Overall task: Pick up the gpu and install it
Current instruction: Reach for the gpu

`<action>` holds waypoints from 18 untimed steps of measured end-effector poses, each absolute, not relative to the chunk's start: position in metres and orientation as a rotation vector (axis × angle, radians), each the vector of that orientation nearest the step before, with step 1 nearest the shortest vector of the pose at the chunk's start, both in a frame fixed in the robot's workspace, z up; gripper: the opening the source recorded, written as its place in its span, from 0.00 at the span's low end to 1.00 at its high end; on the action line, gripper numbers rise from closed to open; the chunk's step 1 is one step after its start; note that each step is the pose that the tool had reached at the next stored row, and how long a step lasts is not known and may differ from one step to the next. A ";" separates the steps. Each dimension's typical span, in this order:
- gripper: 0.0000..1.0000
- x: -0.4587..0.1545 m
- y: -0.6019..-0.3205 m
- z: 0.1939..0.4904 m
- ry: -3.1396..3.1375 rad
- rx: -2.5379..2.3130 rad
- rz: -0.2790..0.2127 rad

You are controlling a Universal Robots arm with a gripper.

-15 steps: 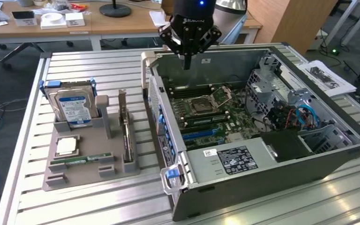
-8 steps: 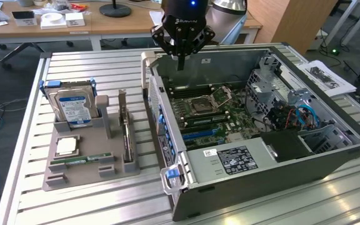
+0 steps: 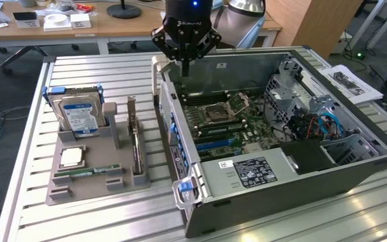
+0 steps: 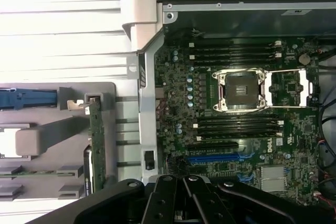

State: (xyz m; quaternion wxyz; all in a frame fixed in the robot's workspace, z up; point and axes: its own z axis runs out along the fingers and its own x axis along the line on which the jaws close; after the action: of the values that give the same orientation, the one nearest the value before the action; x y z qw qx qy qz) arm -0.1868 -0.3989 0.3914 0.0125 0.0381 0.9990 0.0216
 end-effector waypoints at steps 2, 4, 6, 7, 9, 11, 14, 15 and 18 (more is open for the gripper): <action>0.11 -0.193 -0.399 0.391 3.114 0.120 0.067; 0.11 -0.199 -0.399 0.391 3.113 0.121 0.067; 0.11 -0.205 -0.399 0.391 3.113 0.122 0.066; 0.11 -0.208 -0.399 0.391 3.113 0.123 0.066; 0.11 -0.214 -0.398 0.391 3.113 0.126 0.066; 0.11 -0.220 -0.398 0.391 3.113 0.128 0.066; 0.11 -0.229 -0.398 0.391 3.113 0.131 0.065; 0.11 -0.233 -0.398 0.390 3.113 0.133 0.065; 0.11 -0.241 -0.397 0.390 3.113 0.137 0.065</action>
State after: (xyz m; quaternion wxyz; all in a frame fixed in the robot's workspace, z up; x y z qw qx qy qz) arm -0.2414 -0.3969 0.3904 0.0127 0.0440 0.9987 0.0210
